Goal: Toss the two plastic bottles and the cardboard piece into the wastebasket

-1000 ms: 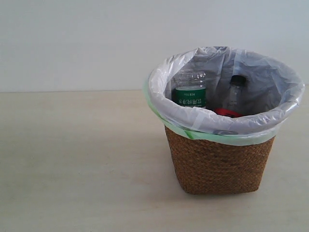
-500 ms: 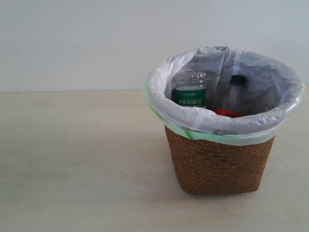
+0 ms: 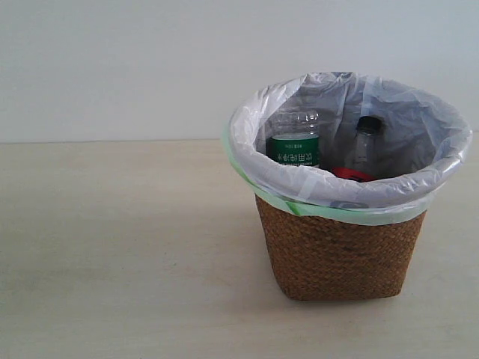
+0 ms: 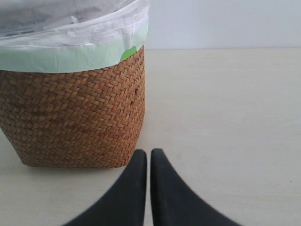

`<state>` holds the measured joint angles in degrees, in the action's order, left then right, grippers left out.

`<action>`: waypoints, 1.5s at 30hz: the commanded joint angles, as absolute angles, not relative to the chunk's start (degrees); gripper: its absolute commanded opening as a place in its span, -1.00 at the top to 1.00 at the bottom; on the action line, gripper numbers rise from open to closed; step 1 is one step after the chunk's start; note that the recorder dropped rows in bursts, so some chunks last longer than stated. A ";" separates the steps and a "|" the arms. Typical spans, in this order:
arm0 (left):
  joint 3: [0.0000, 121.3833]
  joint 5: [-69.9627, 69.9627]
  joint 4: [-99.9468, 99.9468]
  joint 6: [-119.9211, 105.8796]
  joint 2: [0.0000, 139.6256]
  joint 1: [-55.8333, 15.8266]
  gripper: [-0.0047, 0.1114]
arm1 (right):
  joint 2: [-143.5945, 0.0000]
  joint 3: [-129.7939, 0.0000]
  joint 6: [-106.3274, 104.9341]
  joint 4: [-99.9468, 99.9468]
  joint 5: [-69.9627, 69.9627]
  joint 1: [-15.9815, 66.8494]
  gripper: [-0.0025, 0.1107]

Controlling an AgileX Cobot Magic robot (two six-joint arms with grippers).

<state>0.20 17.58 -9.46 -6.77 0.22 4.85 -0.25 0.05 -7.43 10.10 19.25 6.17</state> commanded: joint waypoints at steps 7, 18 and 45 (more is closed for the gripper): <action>0.00 17.52 0.00 7.10 0.00 5.04 0.85 | 0.00 0.00 -7.66 9.81 18.90 5.87 0.96; 0.00 17.52 0.00 7.10 0.00 5.04 0.85 | 0.00 0.00 -7.66 9.81 18.90 5.87 0.96; 0.00 17.52 0.00 7.10 0.00 5.04 0.85 | 0.00 0.00 -7.66 9.81 18.90 5.87 0.96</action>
